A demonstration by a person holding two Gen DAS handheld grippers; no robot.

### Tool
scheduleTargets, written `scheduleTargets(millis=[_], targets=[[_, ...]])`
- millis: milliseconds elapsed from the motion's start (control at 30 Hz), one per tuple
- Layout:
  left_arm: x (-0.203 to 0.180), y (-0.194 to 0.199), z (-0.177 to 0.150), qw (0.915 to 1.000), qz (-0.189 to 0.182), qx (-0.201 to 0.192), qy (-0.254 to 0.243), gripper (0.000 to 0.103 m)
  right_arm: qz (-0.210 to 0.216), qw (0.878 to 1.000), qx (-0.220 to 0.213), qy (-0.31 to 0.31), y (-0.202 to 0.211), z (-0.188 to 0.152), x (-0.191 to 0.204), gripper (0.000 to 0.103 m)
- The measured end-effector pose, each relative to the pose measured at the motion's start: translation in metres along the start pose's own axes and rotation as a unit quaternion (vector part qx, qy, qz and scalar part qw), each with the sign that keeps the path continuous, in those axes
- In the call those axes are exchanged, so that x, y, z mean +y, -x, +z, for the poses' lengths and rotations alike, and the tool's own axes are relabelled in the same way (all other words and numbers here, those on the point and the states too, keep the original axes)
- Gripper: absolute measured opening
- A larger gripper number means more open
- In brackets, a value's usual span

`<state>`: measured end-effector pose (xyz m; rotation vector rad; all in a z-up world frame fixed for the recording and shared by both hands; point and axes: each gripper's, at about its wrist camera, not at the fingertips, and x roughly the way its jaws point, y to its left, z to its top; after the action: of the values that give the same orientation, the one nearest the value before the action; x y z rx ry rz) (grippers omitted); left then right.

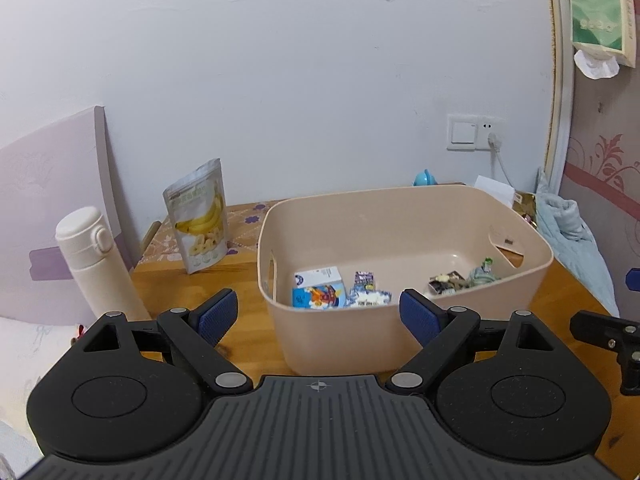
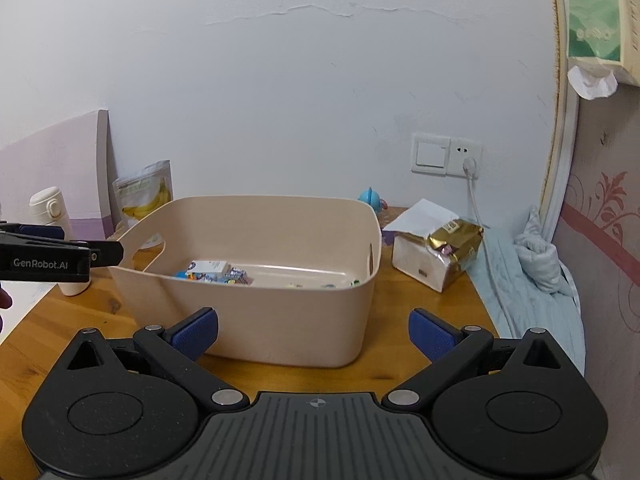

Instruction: Organize objects

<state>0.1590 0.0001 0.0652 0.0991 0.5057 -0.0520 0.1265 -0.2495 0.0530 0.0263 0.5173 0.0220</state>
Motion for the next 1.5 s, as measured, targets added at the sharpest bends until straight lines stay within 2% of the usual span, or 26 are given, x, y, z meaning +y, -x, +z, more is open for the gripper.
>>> scheduleTargets(millis=[433,1100,1500], targets=[[0.002,0.036,-0.031,0.9999,-0.005,-0.006,0.014,0.090,-0.009,1.000,-0.002,-0.005,0.032,-0.030,-0.002,0.103],[0.013,0.079,-0.064,0.9991,-0.015,0.023,0.032,0.090,-0.001,1.000,0.006,-0.016,0.080,-0.055,-0.002,0.103],[0.004,0.103,-0.070,0.9988,-0.034,0.030,0.016,0.090,0.010,1.000,0.010,-0.012,0.101,-0.058,0.005,0.103]])
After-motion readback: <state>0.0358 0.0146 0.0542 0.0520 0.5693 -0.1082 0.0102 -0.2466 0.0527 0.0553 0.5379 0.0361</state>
